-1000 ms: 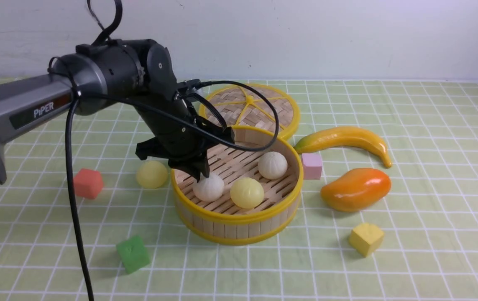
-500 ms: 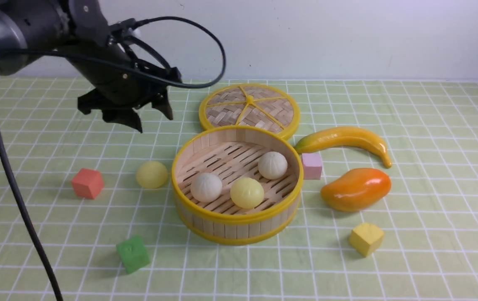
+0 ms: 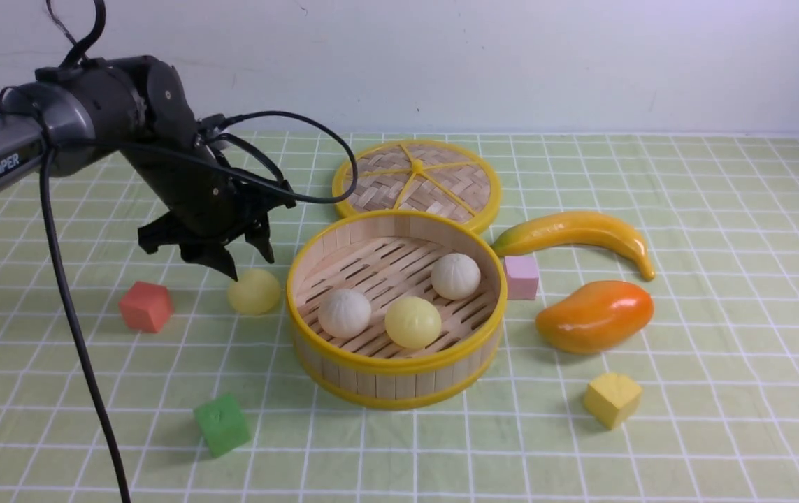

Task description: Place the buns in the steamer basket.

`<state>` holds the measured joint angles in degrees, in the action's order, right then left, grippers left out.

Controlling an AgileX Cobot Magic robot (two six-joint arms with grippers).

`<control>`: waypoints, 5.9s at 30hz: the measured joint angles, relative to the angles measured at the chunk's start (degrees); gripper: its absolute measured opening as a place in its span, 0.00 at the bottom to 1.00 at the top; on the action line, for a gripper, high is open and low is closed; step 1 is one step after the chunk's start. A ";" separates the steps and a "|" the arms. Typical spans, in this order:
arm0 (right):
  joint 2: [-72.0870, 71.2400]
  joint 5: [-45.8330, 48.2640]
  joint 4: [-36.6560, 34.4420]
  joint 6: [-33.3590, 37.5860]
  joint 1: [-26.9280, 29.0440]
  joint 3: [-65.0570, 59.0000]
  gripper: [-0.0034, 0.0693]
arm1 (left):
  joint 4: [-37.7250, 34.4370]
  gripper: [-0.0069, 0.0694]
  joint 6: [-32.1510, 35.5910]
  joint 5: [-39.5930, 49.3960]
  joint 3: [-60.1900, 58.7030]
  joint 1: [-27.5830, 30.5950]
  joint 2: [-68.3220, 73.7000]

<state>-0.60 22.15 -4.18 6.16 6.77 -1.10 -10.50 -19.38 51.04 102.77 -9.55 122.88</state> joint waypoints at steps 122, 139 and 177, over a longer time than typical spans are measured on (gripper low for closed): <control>0.00 0.06 0.00 0.00 0.00 0.00 0.38 | 22.24 0.20 -11.12 -12.49 -72.66 -8.32 -124.13; 0.00 0.06 0.00 0.00 0.00 0.00 0.38 | 6.03 0.23 7.80 -36.09 -103.74 7.69 -123.47; 0.00 0.06 0.00 0.00 0.00 0.00 0.38 | 9.47 0.28 8.67 -28.58 -104.48 7.69 -123.47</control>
<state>-0.60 22.22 -4.18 6.16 6.77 -1.10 -1.03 -10.72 22.46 -1.71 -1.85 -0.59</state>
